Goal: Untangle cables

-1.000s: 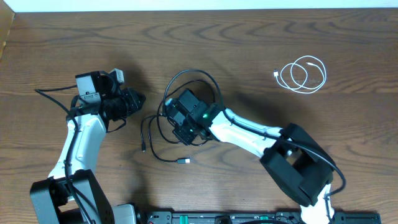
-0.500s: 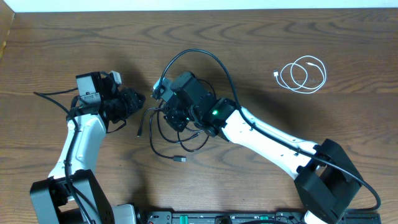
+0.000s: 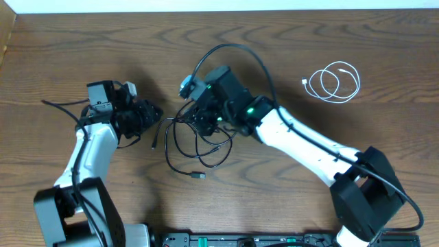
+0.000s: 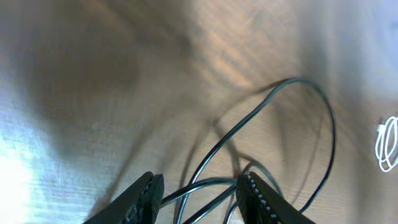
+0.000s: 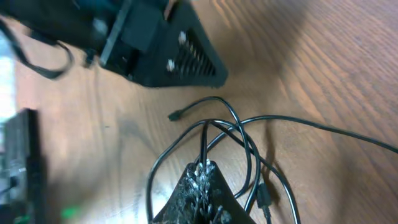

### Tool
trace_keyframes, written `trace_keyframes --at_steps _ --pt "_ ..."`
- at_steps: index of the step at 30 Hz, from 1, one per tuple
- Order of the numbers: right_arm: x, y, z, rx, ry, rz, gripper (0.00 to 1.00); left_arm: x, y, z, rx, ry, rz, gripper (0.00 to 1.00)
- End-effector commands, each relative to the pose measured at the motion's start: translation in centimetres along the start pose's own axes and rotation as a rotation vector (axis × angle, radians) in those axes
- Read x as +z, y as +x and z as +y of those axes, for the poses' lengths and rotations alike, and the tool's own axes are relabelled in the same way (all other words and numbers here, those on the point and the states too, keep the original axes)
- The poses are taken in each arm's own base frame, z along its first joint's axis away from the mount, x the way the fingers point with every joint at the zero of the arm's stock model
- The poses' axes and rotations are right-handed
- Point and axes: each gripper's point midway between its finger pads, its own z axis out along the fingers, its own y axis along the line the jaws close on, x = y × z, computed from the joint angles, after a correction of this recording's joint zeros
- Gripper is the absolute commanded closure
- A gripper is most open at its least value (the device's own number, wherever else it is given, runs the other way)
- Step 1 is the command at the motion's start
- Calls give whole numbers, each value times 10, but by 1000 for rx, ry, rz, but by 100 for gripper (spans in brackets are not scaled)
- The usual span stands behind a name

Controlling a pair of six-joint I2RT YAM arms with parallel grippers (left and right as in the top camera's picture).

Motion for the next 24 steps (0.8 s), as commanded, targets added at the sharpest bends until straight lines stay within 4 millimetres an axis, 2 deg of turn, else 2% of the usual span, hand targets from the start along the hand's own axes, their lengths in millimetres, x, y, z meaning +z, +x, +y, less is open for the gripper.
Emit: trace_keyframes --at_steps 1,7,9,14,19,22,24 --pt "-14 -10 12 -1 -119 -29 99 7 12 6 -111 -15 59 57" --pt "-16 -7 6 15 -110 -19 99 2 31 -28 -255 173 184 57" --pt "-16 -7 6 16 -111 -17 99 1 33 -32 -277 192 198 56" --pt "-16 -6 6 17 -111 -15 99 0 42 -25 -419 140 234 48" --pt "-16 -7 6 16 -111 -16 99 3 57 9 -693 -111 218 41" --pt "-15 -6 7 16 -112 -15 99 5 61 11 -773 -160 204 25" --pt "-16 -6 7 17 -112 -14 99 8 62 6 -803 -161 202 22"
